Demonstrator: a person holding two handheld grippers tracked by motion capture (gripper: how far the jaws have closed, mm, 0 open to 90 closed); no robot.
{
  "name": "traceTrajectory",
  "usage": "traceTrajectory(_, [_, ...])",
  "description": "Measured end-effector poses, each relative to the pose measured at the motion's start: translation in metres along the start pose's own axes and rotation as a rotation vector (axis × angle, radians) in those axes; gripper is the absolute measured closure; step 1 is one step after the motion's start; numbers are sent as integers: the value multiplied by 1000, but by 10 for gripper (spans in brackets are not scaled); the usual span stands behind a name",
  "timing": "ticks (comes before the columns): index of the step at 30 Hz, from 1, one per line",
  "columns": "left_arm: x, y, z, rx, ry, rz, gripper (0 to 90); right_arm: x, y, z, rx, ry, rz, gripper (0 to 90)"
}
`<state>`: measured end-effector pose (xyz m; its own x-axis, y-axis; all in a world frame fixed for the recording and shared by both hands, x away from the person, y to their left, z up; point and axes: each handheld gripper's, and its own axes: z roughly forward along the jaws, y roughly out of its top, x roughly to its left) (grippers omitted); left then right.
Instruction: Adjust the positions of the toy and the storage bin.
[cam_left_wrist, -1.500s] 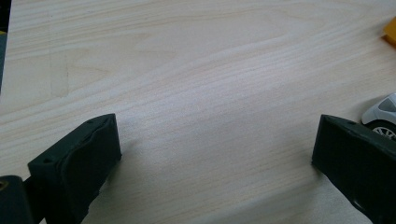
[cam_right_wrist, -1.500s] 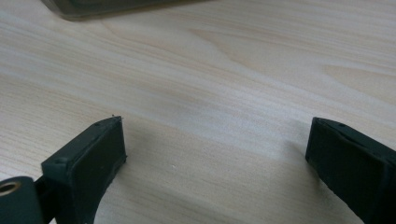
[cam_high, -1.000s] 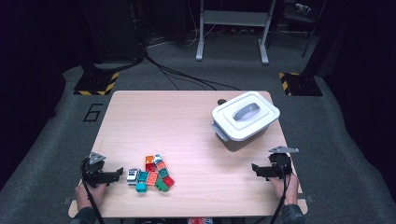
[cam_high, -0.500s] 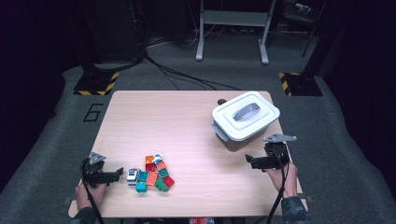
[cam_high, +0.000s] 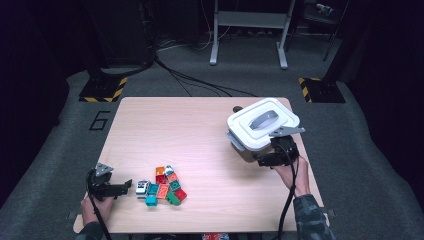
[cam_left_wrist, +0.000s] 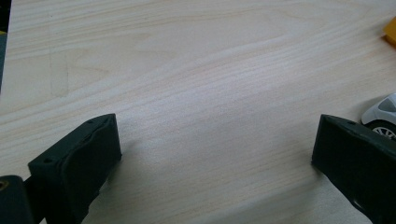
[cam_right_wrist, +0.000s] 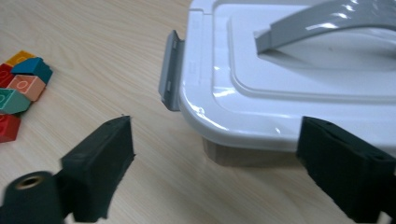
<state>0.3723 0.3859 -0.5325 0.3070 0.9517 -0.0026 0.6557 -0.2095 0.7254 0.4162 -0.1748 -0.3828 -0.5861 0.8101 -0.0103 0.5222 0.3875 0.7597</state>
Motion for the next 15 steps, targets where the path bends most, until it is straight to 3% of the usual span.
traceTrajectory(5, [0,0,0,-7,1,-1,9,3,13,15,33,13,-16,212])
traceTrajectory(6, [0,0,0,0,0,0,9,4,17,23,42,18,-16,280])
traceTrajectory(7, [0,0,0,0,0,0,9,4,17,23,42,18,-16,280])
traceTrajectory(10, [0,0,0,-1,0,0,9,6,24,35,84,7,-26,402])
traceTrajectory(11, [0,0,0,-1,0,0,9,6,24,35,84,7,-26,402])
traceTrajectory(14, [0,0,0,0,0,1,9,5,28,42,101,-18,-13,545])
traceTrajectory(15, [0,0,0,0,0,1,9,5,28,42,101,-18,-13,545])
